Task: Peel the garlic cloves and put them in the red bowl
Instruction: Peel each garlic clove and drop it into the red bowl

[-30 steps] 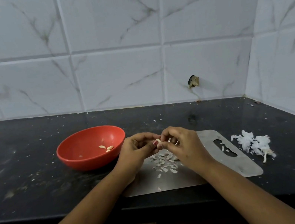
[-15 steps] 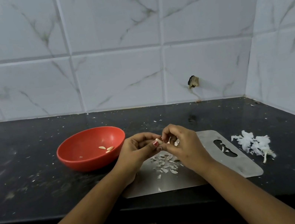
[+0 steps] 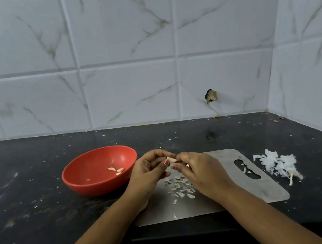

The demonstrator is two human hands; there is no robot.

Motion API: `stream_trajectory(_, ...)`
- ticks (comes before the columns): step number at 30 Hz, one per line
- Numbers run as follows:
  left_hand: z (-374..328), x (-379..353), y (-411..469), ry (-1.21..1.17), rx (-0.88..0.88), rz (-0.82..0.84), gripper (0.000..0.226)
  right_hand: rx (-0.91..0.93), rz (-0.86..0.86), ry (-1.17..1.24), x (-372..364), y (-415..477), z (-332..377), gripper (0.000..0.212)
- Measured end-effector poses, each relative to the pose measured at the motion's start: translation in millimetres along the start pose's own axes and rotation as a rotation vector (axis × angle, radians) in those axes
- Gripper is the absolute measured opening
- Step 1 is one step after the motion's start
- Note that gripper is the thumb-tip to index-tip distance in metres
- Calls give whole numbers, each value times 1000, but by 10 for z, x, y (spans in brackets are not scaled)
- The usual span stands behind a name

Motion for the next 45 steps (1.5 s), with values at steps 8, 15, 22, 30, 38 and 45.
stream_trajectory(8,-7,0,-9,290,-76,-64,15,58,-57,-35,-13,-6,11,29)
stream_trajectory(15,-4,-74,-3,595,-177,15,25,44,-38,-156,8,-12,37,28)
stream_trajectory(22,-58,-89,-20,645,-224,-20,34,142,-21,-191,-44,-29,145,39)
stream_trajectory(30,-99,-156,-80,467,-44,113,40,295,-41,-187,-96,-65,97,34)
stream_trajectory(38,-45,-108,-68,274,111,265,43,483,-3,-357,-49,-76,178,15)
stream_trajectory(45,-40,-101,-86,347,90,225,48,384,24,-215,-44,-55,184,22)
Point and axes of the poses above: each hand's wrist, its own y-axis towards the middle knuckle, its own x-axis out of the back of the hand, z = x × y, the point moved 5 cm from there along y, towards the middle knuckle, and after that the axes turned 7 degrees about y, right-handed, at the moved point
